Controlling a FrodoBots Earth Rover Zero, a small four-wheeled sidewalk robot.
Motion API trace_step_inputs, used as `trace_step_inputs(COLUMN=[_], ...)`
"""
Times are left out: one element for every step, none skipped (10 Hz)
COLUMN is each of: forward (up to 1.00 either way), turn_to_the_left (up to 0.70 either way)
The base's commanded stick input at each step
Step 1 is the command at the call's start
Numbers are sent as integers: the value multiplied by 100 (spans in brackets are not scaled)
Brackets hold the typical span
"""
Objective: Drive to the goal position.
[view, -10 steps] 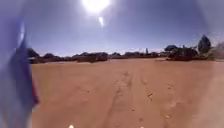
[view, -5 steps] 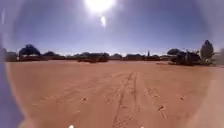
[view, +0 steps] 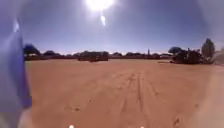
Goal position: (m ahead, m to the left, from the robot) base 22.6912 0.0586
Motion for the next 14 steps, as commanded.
trace_step_inputs(forward=[70,70,70,70,70,70,70,70,70,70,70,70,70,70], turn_to_the_left=[-12,-30,-35,-35,-35,-35,0,0,0,0,0,0,0,0])
